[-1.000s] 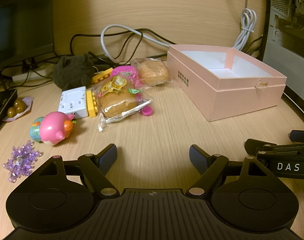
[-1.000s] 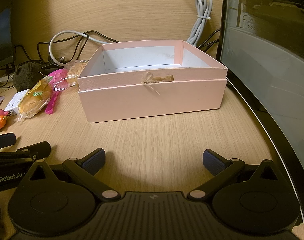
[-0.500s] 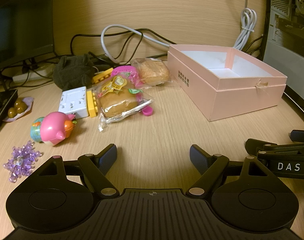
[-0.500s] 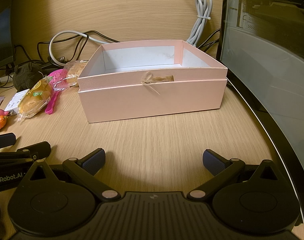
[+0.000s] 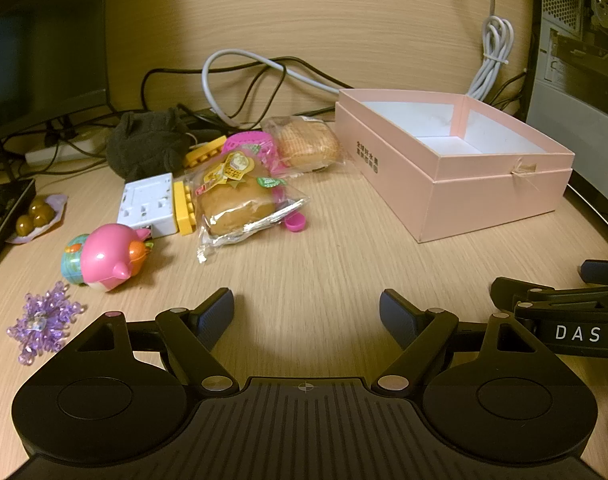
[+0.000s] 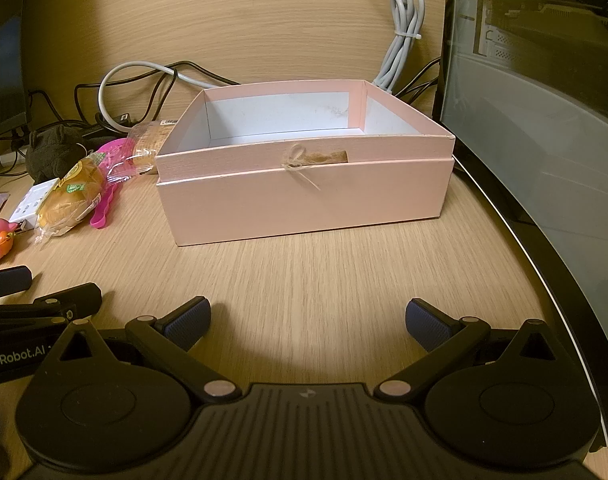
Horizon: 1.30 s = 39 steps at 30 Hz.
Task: Organize objects
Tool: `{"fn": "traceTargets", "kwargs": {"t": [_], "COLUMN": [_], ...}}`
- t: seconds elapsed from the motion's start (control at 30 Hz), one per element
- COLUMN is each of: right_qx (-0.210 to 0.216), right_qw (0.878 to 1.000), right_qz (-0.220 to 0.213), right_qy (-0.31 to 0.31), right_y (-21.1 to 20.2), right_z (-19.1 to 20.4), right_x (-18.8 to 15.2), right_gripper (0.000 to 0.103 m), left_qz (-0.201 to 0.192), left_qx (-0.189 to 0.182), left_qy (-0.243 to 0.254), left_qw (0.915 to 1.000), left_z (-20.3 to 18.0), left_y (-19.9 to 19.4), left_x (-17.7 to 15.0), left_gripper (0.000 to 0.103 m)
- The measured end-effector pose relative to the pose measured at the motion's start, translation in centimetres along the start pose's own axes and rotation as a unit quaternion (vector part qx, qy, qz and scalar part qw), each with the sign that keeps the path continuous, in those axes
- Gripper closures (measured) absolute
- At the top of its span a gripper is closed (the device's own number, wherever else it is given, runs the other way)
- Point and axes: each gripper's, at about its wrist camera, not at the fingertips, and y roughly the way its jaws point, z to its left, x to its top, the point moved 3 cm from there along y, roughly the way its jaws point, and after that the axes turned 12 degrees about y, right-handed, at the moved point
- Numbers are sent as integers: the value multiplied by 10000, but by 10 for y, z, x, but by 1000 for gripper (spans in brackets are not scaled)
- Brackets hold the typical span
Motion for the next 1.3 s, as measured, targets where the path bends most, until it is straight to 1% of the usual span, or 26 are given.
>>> {"fn": "traceTargets", "kwargs": {"t": [0.3, 0.4, 0.47, 0.5, 0.6, 0.7, 0.77, 0.83, 0.93, 0.97, 1.1, 1.17, 1.27, 1.3], "right_qx": [0, 11, 67, 86, 134, 182, 173, 166, 160, 161, 157, 155, 148, 149], "right_qw": [10000, 10000, 10000, 10000, 9995, 9988, 9986, 9986, 9984, 9984, 9986, 9987, 9987, 9987], "right_qz": [-1, 0, 9, 26, 239, 403, 449, 459, 485, 485, 455, 449, 442, 442], "right_qy": [1, -4, -27, -32, -132, -215, -219, -222, -224, -221, -210, -207, -200, -201], "right_y": [0, 1, 2, 2, 1, 4, 6, 6, 7, 7, 6, 7, 6, 6], "right_z": [0, 0, 0, 0, -4, -1, 0, 1, 1, 0, 1, 1, 1, 1], "right_x": [0, 0, 0, -1, 7, 10, 9, 9, 10, 10, 10, 10, 10, 10], "right_gripper": [0, 0, 0, 0, 0, 0, 0, 0, 0, 0, 0, 0, 0, 0], "left_qz": [-30, -145, -130, -142, -319, -552, -465, -244, -69, -35, 101, 221, 437, 437], "left_qx": [-45, -307, -381, -361, -17, 464, 765, 997, 1081, 1104, 1218, 1216, 978, 870], "left_qy": [-49, -103, -23, -12, -108, -302, -331, -475, -715, -727, -603, -540, -437, -422], "left_qw": [10000, 9994, 9992, 9992, 9994, 9969, 9954, 9936, 9915, 9912, 9907, 9909, 9933, 9944], "left_z": [0, 8, 12, 16, 42, 88, 122, 155, 193, 202, 224, 229, 230, 228], "left_y": [2, -7, -13, -18, -37, -48, -41, -24, 1, 9, 35, 47, 64, 67], "left_x": [0, -4, -5, -5, -1, 8, 16, 21, 23, 22, 23, 21, 16, 15], "left_gripper": [20, 22, 24, 24, 24, 24, 24, 24, 24, 24, 24, 24, 24, 21]}}
